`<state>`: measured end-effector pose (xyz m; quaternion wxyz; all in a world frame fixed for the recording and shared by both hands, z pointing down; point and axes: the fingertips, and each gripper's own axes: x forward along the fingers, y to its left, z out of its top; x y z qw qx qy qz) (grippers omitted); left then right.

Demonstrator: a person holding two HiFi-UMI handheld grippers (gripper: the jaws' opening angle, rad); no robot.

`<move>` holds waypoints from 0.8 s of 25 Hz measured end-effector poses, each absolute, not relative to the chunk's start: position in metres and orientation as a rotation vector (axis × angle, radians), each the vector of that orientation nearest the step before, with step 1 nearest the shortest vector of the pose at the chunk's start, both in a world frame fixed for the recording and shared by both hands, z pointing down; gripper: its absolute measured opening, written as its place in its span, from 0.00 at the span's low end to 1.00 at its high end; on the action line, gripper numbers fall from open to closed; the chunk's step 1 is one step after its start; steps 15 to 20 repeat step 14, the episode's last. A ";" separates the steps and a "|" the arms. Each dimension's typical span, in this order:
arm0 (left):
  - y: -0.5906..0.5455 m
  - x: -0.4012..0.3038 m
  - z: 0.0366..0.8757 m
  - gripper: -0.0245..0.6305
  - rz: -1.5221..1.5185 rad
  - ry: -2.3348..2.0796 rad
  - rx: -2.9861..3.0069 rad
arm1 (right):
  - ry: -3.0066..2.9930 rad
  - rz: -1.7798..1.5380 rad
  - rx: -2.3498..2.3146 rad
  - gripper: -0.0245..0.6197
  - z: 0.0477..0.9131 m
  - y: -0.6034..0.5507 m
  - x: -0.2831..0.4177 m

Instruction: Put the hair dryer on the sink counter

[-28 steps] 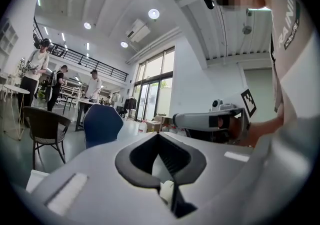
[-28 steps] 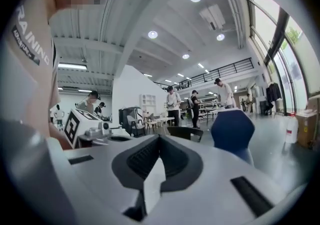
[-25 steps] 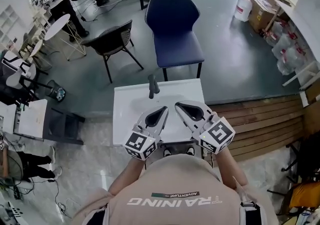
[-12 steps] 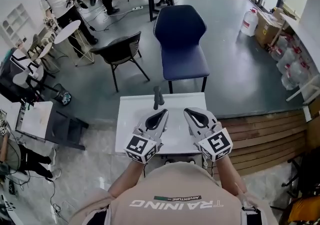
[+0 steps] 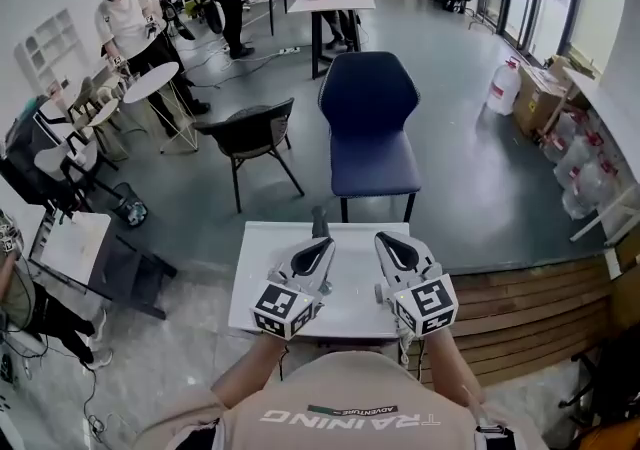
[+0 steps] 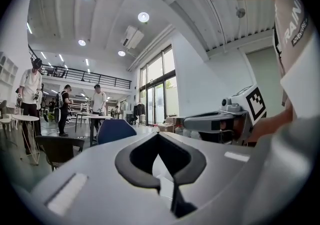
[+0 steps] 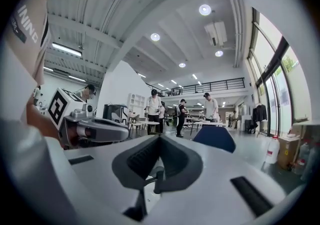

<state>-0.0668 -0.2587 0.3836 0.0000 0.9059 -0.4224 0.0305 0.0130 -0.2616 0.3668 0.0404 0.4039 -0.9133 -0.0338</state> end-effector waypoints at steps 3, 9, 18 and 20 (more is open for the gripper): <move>-0.257 -0.068 0.381 0.04 0.072 -1.347 2.850 | -2.803 -0.132 1.225 0.05 0.360 -0.261 0.008; -0.252 -0.071 0.393 0.04 0.095 -1.338 2.824 | -2.806 -0.076 1.218 0.05 0.370 -0.262 0.005; -0.247 -0.072 0.411 0.04 0.105 -1.344 2.777 | -2.776 -0.039 1.167 0.05 0.390 -0.256 0.003; -0.247 -0.072 0.411 0.04 0.105 -1.344 2.777 | -2.776 -0.039 1.167 0.05 0.390 -0.256 0.003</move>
